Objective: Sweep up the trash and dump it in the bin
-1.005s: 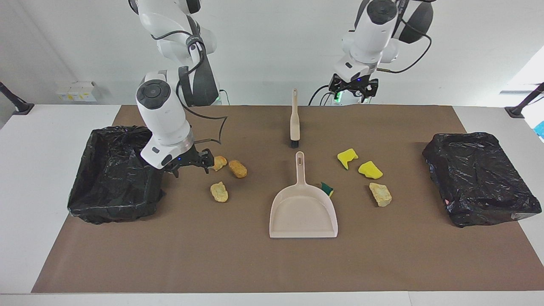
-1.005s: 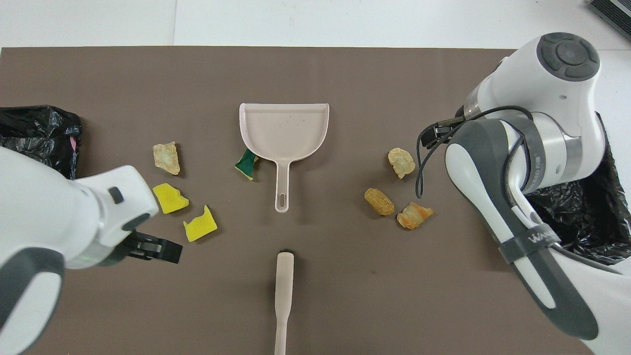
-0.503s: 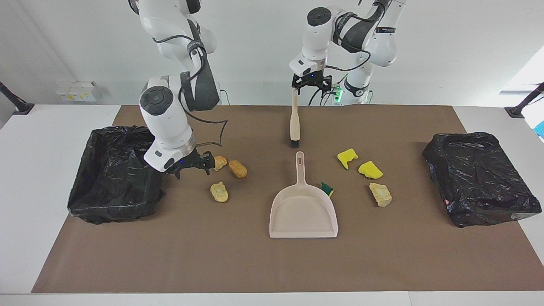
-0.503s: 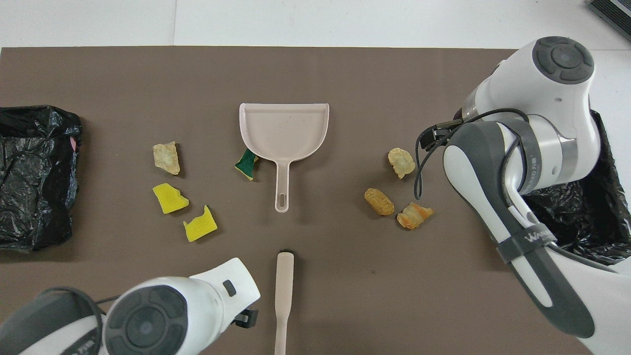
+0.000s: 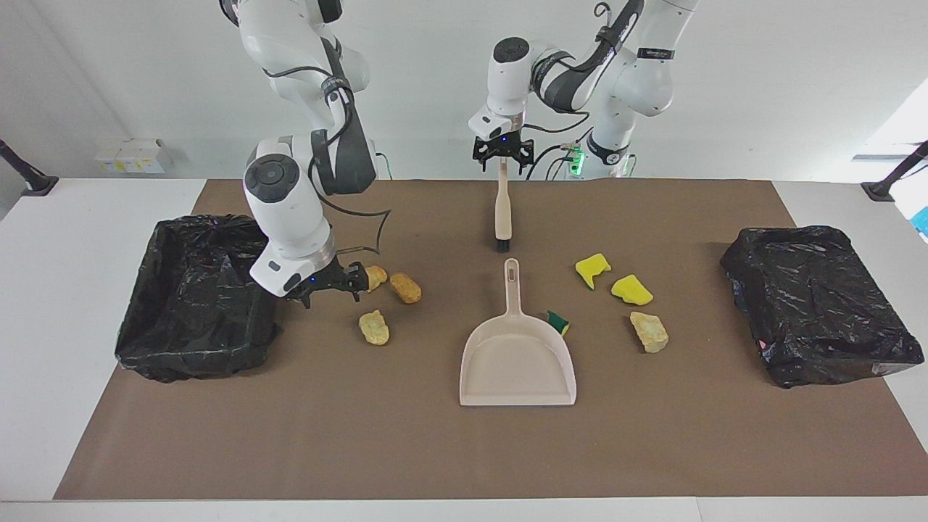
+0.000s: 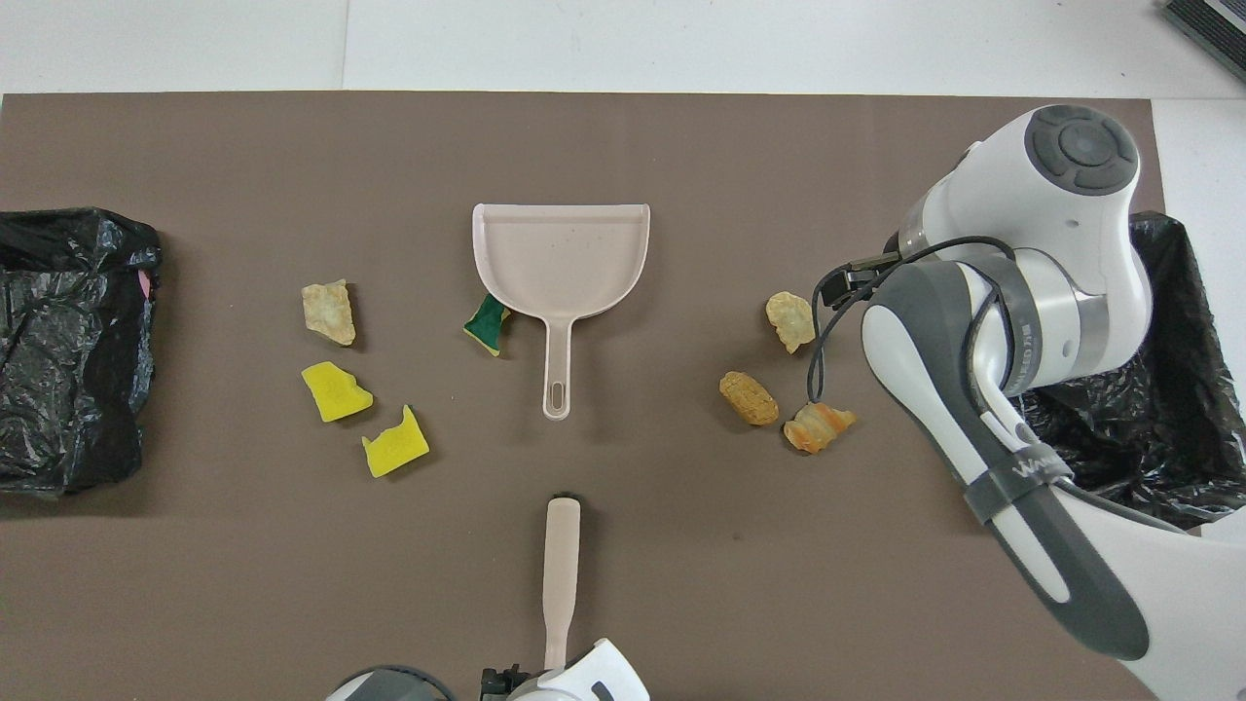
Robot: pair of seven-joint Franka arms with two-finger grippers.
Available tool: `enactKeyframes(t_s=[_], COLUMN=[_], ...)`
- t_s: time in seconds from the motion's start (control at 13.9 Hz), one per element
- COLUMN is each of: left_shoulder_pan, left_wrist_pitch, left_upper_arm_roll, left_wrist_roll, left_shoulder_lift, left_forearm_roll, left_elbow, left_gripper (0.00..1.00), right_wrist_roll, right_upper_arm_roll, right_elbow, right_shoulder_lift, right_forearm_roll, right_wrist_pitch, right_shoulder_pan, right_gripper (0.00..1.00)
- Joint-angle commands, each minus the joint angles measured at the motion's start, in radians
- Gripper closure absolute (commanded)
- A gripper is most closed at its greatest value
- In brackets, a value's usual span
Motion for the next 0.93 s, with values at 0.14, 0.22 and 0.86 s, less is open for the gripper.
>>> enactKeyframes(t_s=[0.14, 0.22, 0.86], left_shoulder_pan=[-0.038, -0.038, 0.045], left_wrist_pitch=[0.023, 0.023, -0.121], left_upper_arm_roll=[0.02, 0.022, 0.029], left_wrist_roll=[-0.03, -0.053, -0.059], left_shoulder_lift=[0.011, 0.019, 0.037], left_forearm_roll=[-0.014, -0.016, -0.002], left_elbow=[-0.028, -0.022, 0.082], left_gripper=[0.33, 0.48, 1.0], right_wrist_roll=[0.025, 0.025, 0.083], right_upper_arm_roll=[0.007, 0.007, 0.007], right_elbow=[-0.048, -0.048, 0.035], right_shoulder_lift=[-0.036, -0.036, -0.013], right_forearm_roll=[0.015, 0.017, 0.018], right_wrist_pitch=[0.031, 0.031, -0.024], right_shoulder_pan=[-0.002, 0.004, 0.043], right_gripper=[0.0, 0.0, 0.0])
